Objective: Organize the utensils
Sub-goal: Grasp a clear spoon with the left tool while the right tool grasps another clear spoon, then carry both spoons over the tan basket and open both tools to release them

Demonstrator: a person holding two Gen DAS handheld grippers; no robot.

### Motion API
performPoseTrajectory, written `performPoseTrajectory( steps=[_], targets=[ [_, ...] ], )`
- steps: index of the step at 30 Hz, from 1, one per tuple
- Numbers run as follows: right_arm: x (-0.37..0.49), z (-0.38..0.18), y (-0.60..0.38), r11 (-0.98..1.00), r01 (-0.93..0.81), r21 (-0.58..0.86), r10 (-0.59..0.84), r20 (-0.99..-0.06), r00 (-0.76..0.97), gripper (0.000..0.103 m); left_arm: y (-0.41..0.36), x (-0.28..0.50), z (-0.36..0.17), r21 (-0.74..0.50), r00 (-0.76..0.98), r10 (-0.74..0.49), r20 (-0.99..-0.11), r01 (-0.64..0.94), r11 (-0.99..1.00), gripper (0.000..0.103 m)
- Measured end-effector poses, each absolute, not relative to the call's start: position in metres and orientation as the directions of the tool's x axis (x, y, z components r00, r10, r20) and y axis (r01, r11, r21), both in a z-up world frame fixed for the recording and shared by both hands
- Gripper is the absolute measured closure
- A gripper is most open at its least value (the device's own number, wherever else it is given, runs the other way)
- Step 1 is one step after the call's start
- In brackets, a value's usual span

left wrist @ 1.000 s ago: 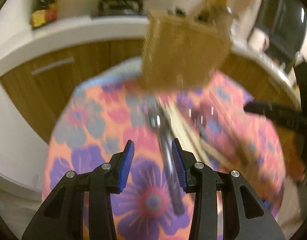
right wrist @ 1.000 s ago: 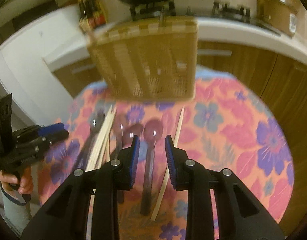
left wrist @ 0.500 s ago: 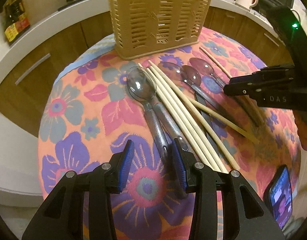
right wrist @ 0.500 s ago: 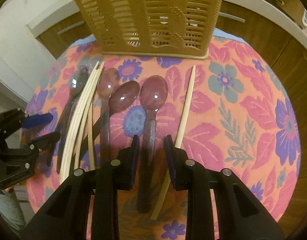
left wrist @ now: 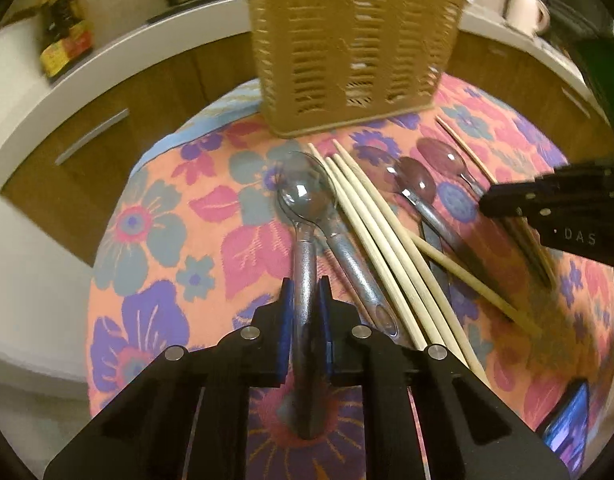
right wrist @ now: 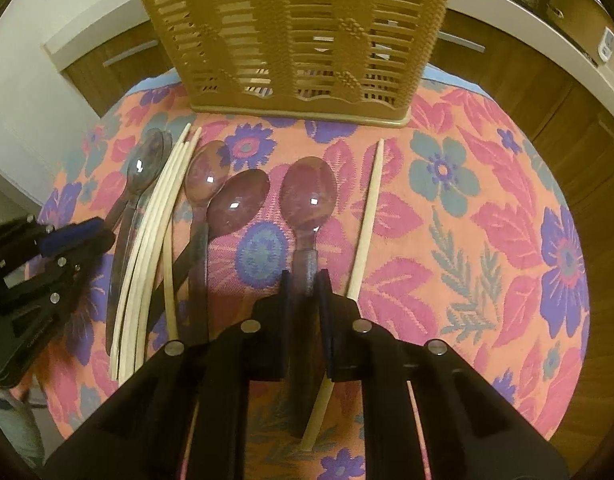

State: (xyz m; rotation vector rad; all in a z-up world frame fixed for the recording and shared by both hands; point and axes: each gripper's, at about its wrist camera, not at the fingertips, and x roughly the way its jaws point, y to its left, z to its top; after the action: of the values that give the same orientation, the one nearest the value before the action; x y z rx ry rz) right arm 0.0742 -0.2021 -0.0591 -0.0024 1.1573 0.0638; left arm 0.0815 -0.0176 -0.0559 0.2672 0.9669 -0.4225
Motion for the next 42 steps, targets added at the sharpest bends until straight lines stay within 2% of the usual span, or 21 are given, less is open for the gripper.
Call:
performPoseTrajectory(
  steps=[6, 12, 14, 16, 23, 25, 26, 28, 29, 30, 32, 37, 42],
  targets=[
    [0.069, -0.051, -0.215, 0.999, -0.016, 0.052, 0.054, -0.911, 0.410, 0.093, 0.020, 0.083, -0.048, -0.027, 0.512, -0.221, -0.830, 0.359, 0.933, 0.093],
    [0.066, -0.058, -0.215, 0.997, -0.027, 0.073, 0.078, -0.928, 0.364, 0.093, 0.030, 0.082, -0.053, -0.055, 0.468, -0.241, -0.850, 0.377, 0.925, 0.092],
    [0.066, -0.057, -0.210, 0.998, -0.044, 0.038, 0.052, -0.930, 0.364, 0.092, 0.030, 0.087, -0.051, -0.052, 0.460, -0.241, -0.855, 0.386, 0.921, 0.090],
    [0.067, -0.058, -0.207, 0.998, -0.050, 0.029, 0.045, -0.936, 0.348, 0.091, 0.029, 0.094, -0.050, -0.016, 0.470, -0.213, -0.856, 0.387, 0.922, 0.079],
    [0.089, -0.059, -0.200, 0.997, -0.077, 0.020, 0.041, -0.957, 0.288, 0.076, 0.010, 0.121, -0.053, 0.025, 0.446, -0.195, -0.873, 0.441, 0.897, 0.071],
    [0.097, -0.058, -0.198, 0.996, -0.087, 0.010, 0.034, -0.961, 0.276, 0.076, -0.002, 0.123, -0.054, 0.064, 0.450, -0.174, -0.876, 0.466, 0.882, 0.071],
    [0.101, -0.058, -0.198, 0.996, -0.090, 0.005, 0.029, -0.963, 0.269, 0.076, -0.004, 0.123, -0.053, 0.080, 0.455, -0.167, -0.875, 0.475, 0.876, 0.074],
    [0.109, -0.058, -0.195, 0.995, -0.098, -0.010, 0.016, -0.966, 0.258, 0.076, -0.015, 0.121, -0.053, 0.116, 0.460, -0.151, -0.875, 0.502, 0.857, 0.092],
    [0.122, -0.058, -0.187, 0.995, -0.099, -0.016, 0.010, -0.967, 0.255, 0.080, -0.021, 0.119, -0.052, 0.128, 0.460, -0.149, -0.875, 0.517, 0.846, 0.097],
    [0.125, -0.057, -0.184, 0.994, -0.110, -0.028, 0.001, -0.967, 0.256, 0.091, -0.024, 0.118, -0.052, 0.133, 0.461, -0.147, -0.875, 0.521, 0.843, 0.100],
    [0.124, -0.054, -0.181, 0.992, -0.120, -0.039, -0.005, -0.963, 0.270, 0.093, -0.027, 0.114, -0.051, 0.182, 0.492, -0.110, -0.863, 0.507, 0.843, 0.101],
    [0.113, -0.031, -0.178, 0.991, -0.126, -0.034, 0.015, -0.930, 0.368, 0.093, -0.011, 0.110, -0.033, 0.205, 0.542, -0.089, -0.836, 0.457, 0.865, 0.101],
    [0.098, 0.004, -0.183, 0.989, -0.143, 0.040, 0.104, -0.875, 0.473, 0.093, 0.006, 0.100, 0.014, 0.126, 0.623, -0.203, -0.756, 0.443, 0.888, 0.101]
  ],
)
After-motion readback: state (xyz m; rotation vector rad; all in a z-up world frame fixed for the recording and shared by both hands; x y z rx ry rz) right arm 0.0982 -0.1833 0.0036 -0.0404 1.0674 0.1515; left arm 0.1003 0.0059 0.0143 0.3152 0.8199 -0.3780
